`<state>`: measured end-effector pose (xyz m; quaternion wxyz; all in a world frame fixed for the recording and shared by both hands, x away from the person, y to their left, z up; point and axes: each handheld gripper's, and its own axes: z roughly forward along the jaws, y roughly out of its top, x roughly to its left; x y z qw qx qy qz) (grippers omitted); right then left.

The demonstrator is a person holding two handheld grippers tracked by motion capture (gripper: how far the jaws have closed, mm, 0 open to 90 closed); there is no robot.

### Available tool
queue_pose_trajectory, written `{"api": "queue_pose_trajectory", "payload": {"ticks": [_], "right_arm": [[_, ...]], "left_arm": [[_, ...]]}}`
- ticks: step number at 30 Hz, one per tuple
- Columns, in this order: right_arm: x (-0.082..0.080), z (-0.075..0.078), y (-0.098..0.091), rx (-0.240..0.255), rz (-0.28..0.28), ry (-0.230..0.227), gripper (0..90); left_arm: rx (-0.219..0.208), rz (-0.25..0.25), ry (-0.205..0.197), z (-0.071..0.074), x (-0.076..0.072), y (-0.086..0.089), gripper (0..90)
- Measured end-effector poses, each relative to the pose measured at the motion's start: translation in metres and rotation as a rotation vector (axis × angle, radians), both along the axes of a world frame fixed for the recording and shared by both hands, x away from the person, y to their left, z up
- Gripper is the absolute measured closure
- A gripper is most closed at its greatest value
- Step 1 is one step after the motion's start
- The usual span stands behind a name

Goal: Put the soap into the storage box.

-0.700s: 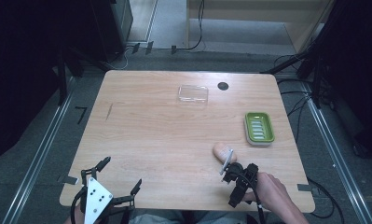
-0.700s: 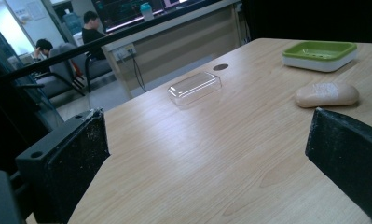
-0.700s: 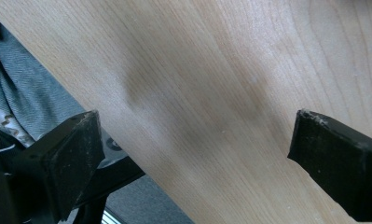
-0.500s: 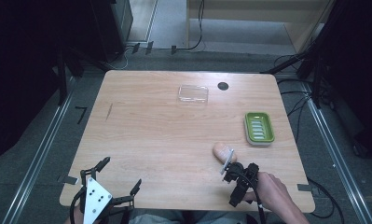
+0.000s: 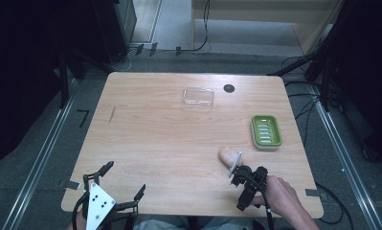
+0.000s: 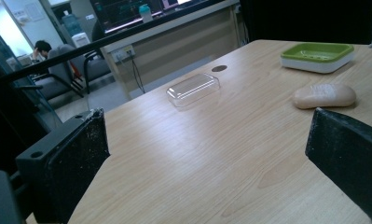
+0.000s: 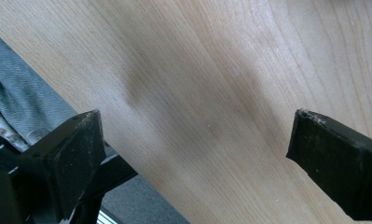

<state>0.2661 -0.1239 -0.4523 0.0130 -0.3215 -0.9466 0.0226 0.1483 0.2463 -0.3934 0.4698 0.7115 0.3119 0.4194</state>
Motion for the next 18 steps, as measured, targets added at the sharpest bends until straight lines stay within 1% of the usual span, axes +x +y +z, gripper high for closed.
{"api": "queue_pose_trajectory", "payload": {"ticks": [7,15,18], "right_arm": [[0.001,0.004,0.002,-0.003,0.008,-0.010,3.7],[0.005,0.011,0.003,-0.002,0.003,-0.019,3.7],[0.008,0.015,0.005,0.002,0.005,-0.038,3.7]], "left_arm": [[0.001,0.001,0.001,0.000,0.000,0.000,0.0],[0.004,0.000,-0.001,0.000,0.000,-0.001,0.0],[0.010,-0.001,-0.001,0.000,0.000,-0.001,0.0]]}}
